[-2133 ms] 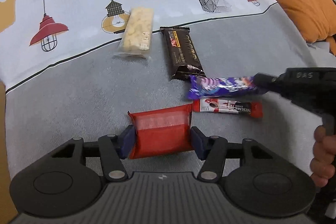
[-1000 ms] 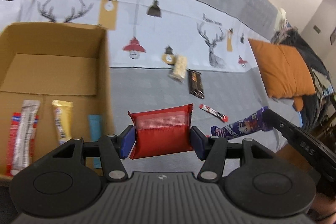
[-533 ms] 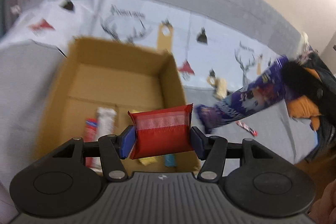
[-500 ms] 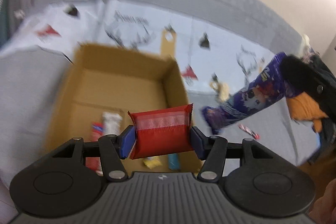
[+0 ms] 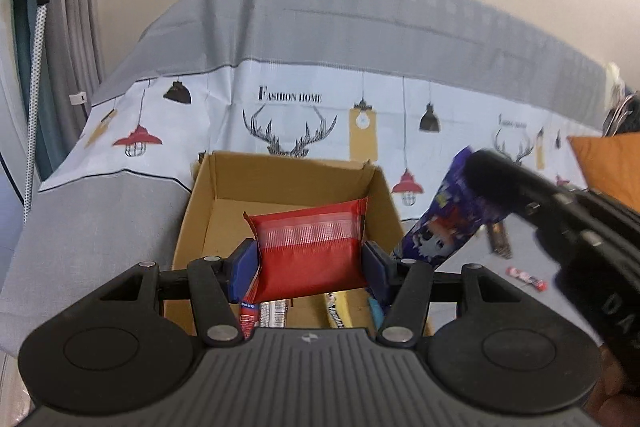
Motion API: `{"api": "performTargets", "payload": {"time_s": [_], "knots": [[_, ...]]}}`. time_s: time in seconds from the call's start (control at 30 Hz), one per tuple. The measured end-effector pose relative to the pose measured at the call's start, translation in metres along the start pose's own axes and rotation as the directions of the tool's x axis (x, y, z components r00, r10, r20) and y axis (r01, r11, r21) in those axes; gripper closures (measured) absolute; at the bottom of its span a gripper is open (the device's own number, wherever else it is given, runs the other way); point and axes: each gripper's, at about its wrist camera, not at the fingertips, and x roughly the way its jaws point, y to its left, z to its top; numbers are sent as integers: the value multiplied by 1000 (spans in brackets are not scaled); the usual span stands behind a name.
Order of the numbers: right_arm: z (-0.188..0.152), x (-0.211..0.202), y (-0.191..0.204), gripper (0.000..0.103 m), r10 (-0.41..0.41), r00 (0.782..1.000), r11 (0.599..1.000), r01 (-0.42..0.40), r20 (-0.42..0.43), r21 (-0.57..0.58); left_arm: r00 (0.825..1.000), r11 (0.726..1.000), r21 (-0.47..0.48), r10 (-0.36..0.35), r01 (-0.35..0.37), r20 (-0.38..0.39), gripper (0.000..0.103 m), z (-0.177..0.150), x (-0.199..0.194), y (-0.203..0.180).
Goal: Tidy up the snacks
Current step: 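Carry both snacks over the box and open both tools to drop them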
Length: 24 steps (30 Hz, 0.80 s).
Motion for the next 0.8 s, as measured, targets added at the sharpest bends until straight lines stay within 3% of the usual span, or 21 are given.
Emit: {"api": "performTargets", "payload": {"time_s": [0.2, 0.5, 0.57, 0.63, 0.67, 0.7, 0.77, 0.8], "knots": [[-46, 51, -31, 103, 45, 990, 995, -34, -134, 89, 991, 997, -18, 73, -76, -116, 41, -29, 58, 13], [-107, 94, -64, 103, 90, 953, 979, -31, -288, 203, 970, 985, -59, 149, -163, -190, 41, -48, 112, 41], [-114, 107, -67, 103, 102, 941, 974, -28, -323, 225, 959, 986, -60, 135, -154, -247, 38, -49, 127, 44], [-119, 116, -72, 97, 132, 930, 962, -37, -344, 269, 944, 986, -60, 132, -157, -303, 26, -48, 134, 42], [-119, 118, -76, 77, 133, 924, 954, -22, -357, 298, 944, 982, -54, 156, -179, -291, 9, -47, 129, 38], [-118, 114, -81, 44, 133, 921, 945, -6, -366, 327, 950, 982, -44, 168, -186, -263, 0, -45, 122, 32], [-114, 94, -95, 20, 145, 940, 930, -23, -310, 368, 970, 988, -26, 147, -154, -194, 0, -44, 104, 16], [-113, 81, -102, 18, 143, 949, 928, -30, -282, 371, 975, 993, -17, 115, -120, -188, 0, -44, 100, 8]]}}
